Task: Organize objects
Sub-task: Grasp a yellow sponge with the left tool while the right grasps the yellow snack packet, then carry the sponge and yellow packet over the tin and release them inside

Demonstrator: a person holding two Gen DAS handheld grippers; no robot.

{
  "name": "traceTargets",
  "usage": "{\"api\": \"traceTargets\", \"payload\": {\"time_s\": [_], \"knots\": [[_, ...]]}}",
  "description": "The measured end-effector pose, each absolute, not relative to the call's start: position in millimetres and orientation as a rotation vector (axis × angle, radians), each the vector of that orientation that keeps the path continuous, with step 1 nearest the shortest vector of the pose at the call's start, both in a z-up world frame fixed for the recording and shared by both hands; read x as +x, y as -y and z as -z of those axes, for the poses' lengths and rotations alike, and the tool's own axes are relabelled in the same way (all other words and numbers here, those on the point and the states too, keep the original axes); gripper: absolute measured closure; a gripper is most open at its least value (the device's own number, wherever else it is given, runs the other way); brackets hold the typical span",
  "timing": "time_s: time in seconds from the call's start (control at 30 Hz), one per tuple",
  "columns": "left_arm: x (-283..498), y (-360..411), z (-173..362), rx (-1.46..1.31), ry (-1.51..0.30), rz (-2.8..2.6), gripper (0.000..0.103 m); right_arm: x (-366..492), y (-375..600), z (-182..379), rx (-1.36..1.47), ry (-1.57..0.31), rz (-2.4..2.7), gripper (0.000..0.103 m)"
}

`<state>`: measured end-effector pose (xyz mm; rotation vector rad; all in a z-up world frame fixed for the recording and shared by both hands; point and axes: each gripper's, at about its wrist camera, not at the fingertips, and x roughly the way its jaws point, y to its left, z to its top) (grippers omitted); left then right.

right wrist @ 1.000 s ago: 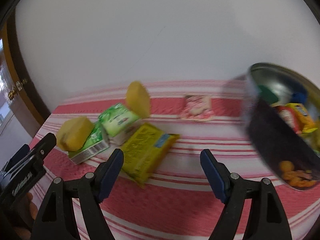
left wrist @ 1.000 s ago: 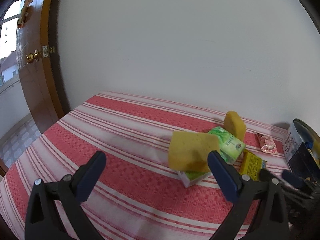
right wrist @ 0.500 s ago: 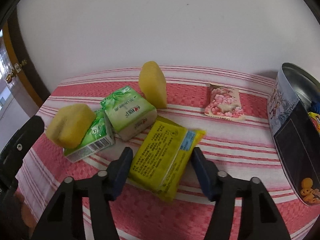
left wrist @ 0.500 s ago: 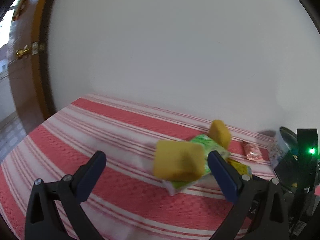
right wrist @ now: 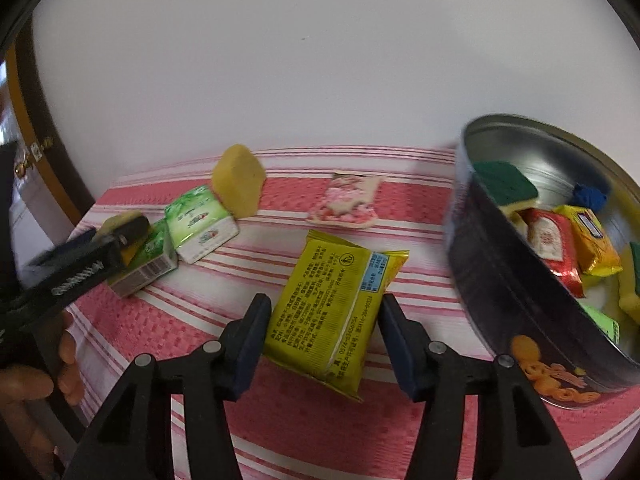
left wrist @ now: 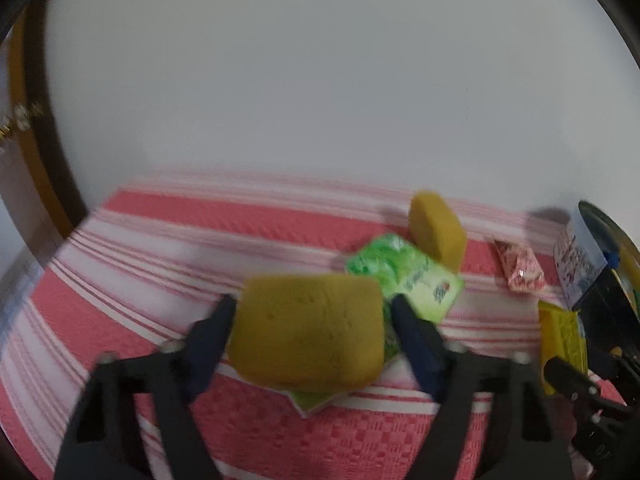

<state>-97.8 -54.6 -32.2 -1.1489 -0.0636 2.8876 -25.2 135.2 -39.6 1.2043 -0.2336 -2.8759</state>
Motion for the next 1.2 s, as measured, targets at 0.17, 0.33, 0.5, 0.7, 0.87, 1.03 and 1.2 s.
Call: {"api": "traceTargets", "payload": {"time_s": [0.17,0.33,0.5,0.7,0.87,1.03,1.2], "knots": [[-87,75,27,-1.064,0.238,-2.893,0.037,-26,-134,38,1.178,0.276,2.855,0.045],[-59,91,11,-0.847,0.333,-2.996,0.037,-21,-128,25,1.027,0.263,2.929,0.045],[-50,88,9,-0.797,0.343,-3.047,0.037,-12,-130,10,0.888,0.302,2.964,0.045],[-31,77,6,-0.768,0.29,-3.042,0.036,-9,-135,2,0.827,0.36,2.911,0.045],[-18,71,6,-0.752,0.291,-3.054,0.036,5,-134,-8,0.744,0.315,2.912,0.045],[-9,67,4,-0.758,0.329,-3.07,0.036,22,-141,-14,0.728,0.313,2.925,0.045],[-3,53,4,-0.789,0.353,-3.056,0.036,37,-159,-19,0.699,0.309,2.951,0.045]]}}
